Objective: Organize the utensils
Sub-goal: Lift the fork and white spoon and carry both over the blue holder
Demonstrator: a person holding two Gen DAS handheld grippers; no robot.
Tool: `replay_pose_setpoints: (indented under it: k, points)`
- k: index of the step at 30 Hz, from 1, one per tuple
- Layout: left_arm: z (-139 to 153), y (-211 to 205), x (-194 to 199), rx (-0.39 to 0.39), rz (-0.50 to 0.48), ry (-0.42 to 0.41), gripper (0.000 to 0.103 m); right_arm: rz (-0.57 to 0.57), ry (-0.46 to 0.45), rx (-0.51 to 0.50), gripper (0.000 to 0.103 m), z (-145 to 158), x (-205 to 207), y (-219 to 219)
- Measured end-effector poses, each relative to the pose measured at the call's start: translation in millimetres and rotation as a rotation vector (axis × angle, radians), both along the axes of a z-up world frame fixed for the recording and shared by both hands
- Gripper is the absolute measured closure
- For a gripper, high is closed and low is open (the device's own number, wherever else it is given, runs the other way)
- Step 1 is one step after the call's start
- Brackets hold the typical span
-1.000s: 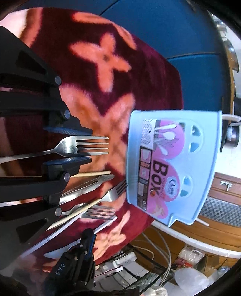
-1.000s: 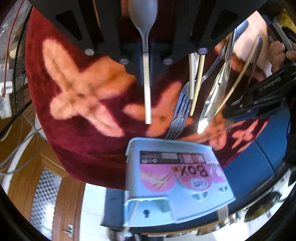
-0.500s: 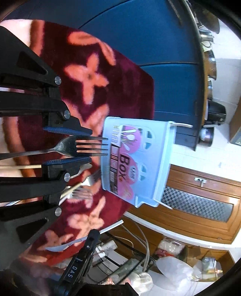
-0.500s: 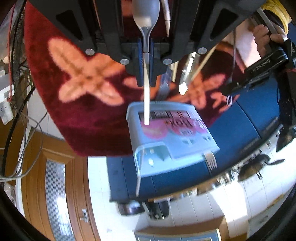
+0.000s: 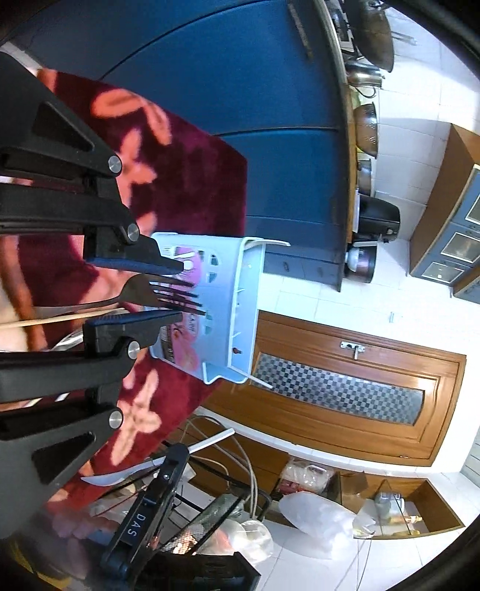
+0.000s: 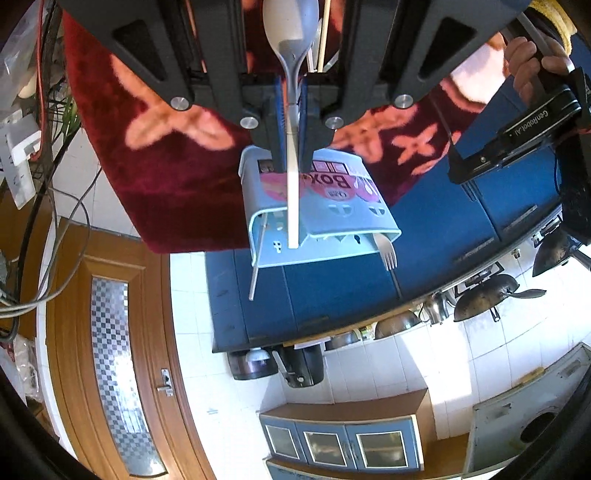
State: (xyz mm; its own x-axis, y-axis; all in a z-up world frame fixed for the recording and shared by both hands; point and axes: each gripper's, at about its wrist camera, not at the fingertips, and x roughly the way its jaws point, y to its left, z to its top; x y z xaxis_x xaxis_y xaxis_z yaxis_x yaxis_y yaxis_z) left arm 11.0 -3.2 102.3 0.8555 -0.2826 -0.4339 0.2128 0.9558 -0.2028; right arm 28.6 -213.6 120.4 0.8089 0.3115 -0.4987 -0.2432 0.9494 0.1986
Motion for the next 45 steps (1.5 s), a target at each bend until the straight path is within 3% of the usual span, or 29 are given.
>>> replay_pose_setpoints:
  k: [2, 15, 34, 39, 45]
  points:
    - [4.9, 0.0, 1.4, 0.004, -0.003, -0.01, 0.102, -0.002, -0.01, 0.004, 0.095, 3.4, 0.2, 0.2]
    - [32.1, 0.6, 16.0, 0.035, 0.013, -0.054, 0.102, -0.005, -0.064, 0.018, 0.095, 20.1, 1.3, 1.0]
    - [142.7, 18.2, 59.1, 0.091, 0.154, -0.23, 0.102, 0.002, -0.093, 0.031, 0.095, 23.8, 9.3, 3.4]
    - [140.7, 14.7, 82.6, 0.116, 0.176, -0.211, 0.102, 0.002, -0.094, 0.051, 0.095, 22.4, 13.1, -1.8]
    - [112.9, 5.1, 108.3, 0.144, 0.181, -0.157, 0.102, 0.002, -0.097, 0.054, 0.095, 20.8, 18.5, -4.8]
